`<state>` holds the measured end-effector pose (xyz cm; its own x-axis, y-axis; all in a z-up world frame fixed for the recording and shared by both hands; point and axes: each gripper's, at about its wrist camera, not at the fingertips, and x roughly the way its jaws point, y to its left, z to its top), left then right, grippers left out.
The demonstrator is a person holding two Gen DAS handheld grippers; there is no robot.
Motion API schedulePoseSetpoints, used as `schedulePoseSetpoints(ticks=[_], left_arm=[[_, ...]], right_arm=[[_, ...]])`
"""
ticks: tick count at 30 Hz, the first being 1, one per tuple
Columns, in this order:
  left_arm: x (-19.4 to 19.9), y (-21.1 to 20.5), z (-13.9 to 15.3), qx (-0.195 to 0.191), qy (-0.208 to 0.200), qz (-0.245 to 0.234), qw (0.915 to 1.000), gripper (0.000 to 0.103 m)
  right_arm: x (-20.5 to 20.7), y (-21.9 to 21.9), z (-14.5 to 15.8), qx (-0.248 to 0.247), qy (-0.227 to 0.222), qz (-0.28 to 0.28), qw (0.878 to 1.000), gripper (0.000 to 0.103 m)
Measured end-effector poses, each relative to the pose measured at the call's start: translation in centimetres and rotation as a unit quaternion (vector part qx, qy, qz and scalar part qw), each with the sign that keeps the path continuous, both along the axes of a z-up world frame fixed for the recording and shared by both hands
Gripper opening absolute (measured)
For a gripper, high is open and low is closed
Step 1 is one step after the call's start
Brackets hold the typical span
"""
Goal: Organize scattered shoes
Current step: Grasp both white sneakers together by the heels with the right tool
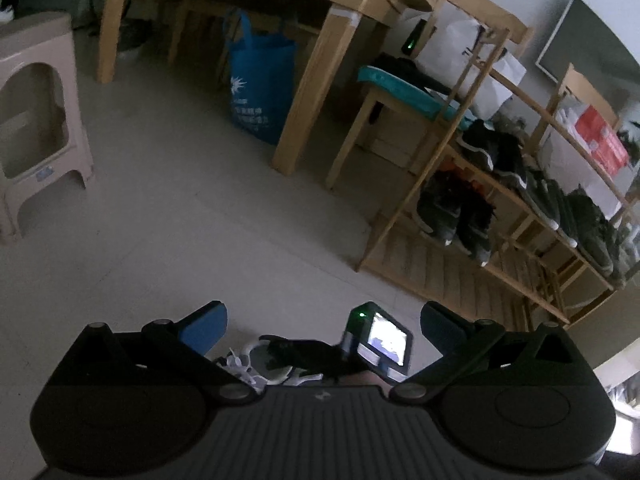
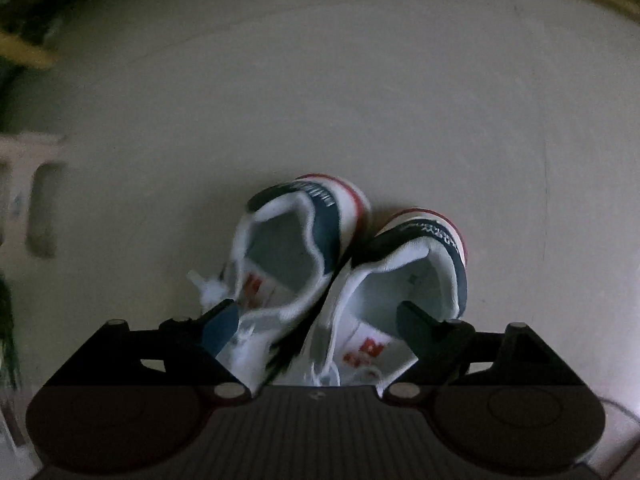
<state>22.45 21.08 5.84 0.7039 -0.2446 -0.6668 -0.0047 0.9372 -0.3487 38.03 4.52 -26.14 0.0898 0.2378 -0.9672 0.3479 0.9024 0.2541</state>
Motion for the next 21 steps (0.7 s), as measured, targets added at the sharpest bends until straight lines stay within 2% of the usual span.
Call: schedulePoseSetpoints(ticks=[4, 11, 17, 21], left_arm=[[-0.3, 0.9, 0.6, 0.001, -0.013, 0.011, 0.9998, 0.103], [-0.5, 1.9, 0.1, -0.001, -0.007, 0.013, 0.9999, 0.103], [-0.5, 2.3, 0.1, -0.007, -0.007, 0.017, 0.9998, 0.103], [-0.4, 2.0, 0.1, -0.002, -0.004, 0.010, 0.9999, 0.103]], right_arm=[[0.5, 0.4, -2.3, -0.035, 0.031, -0.047, 0.998, 0.077], [0.3, 1.8, -5.2, -0.075, 0.067, -0.073, 0.992, 0.075], [-0.9, 3.2, -6.7, -0.092, 0.080, -0.086, 0.989, 0.060], [-1.2, 3.8, -7.0, -0.099, 0.078, -0.083, 0.988, 0.045]])
